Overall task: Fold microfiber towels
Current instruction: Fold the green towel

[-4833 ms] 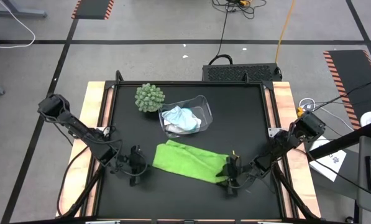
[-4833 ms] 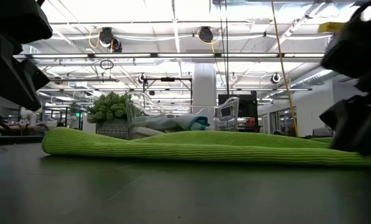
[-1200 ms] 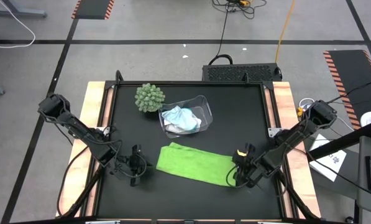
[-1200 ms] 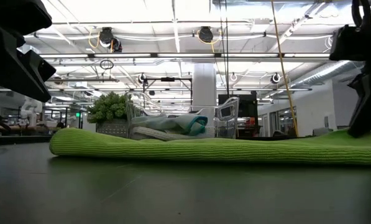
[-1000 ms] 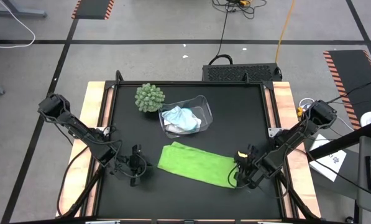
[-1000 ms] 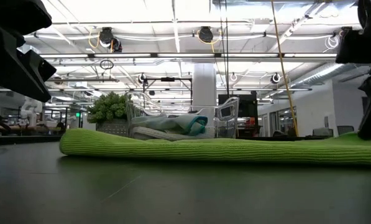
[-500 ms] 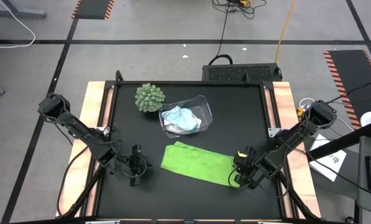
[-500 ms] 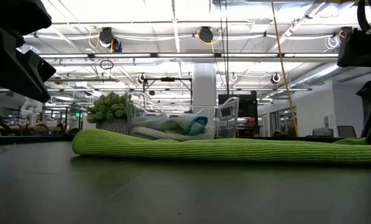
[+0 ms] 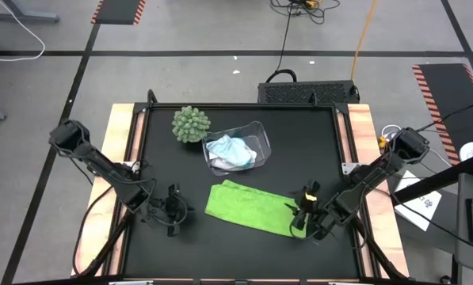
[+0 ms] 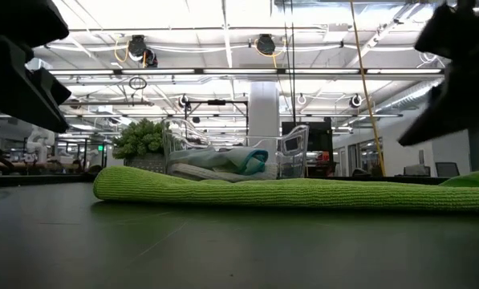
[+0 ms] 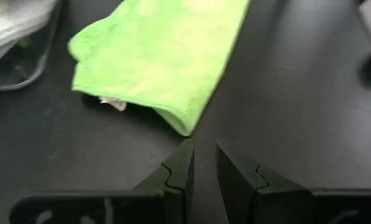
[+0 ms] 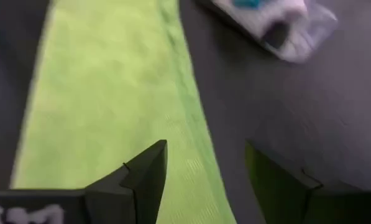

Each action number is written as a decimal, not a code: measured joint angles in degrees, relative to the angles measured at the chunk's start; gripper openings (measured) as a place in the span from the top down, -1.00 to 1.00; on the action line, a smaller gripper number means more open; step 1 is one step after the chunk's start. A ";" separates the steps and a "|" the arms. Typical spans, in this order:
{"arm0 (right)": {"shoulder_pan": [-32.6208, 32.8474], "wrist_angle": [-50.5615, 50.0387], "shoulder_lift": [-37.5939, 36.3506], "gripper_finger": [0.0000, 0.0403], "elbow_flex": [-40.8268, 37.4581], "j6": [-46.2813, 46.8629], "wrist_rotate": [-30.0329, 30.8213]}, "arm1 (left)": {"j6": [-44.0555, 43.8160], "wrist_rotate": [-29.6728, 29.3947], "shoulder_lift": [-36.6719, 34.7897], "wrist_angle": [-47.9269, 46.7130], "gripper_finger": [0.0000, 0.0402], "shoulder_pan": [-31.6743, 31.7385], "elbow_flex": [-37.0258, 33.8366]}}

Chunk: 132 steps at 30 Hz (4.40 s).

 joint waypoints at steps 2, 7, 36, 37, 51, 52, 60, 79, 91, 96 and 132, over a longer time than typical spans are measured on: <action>-1.69 5.75 0.00 -0.01 0.00 -6.14 -1.05 | -0.87 -1.60 1.83 0.85 0.68 0.01 0.00; -5.05 21.17 1.88 0.03 0.00 -21.10 -4.23 | 2.42 -0.20 10.29 8.93 0.68 0.93 -0.04; -7.98 30.65 16.39 0.04 -0.04 -19.02 -5.65 | 15.84 -4.98 20.49 37.37 0.68 -1.50 0.00; -7.98 30.80 16.39 0.04 -0.04 -19.04 -5.63 | 15.44 -5.00 20.49 37.85 0.68 -1.06 0.00; -7.98 31.42 16.36 0.04 -0.04 -19.40 -5.61 | 31.85 -2.55 20.49 32.39 0.68 0.62 0.50; -7.98 31.42 16.35 0.04 -0.04 -19.41 -5.61 | 33.30 -2.52 20.49 31.71 0.67 0.31 0.86; -7.98 31.40 16.35 0.04 -0.04 -19.44 -5.60 | 35.23 -0.72 20.49 19.98 0.40 -0.28 6.00; -7.97 31.37 16.35 0.04 -0.04 -19.04 -5.59 | 48.91 -3.97 23.35 1.52 -0.21 1.77 13.34; -7.98 31.35 16.35 0.04 -0.04 -18.38 -5.59 | 53.44 -8.32 30.98 5.24 -0.21 5.62 13.70; -7.96 31.35 16.35 0.04 -0.04 -18.37 -5.59 | 54.27 -8.36 30.74 4.74 -0.11 6.14 13.68; -8.04 31.42 17.57 0.04 -0.02 -15.31 -5.59 | 89.71 -6.39 31.14 -9.50 0.97 10.02 38.18</action>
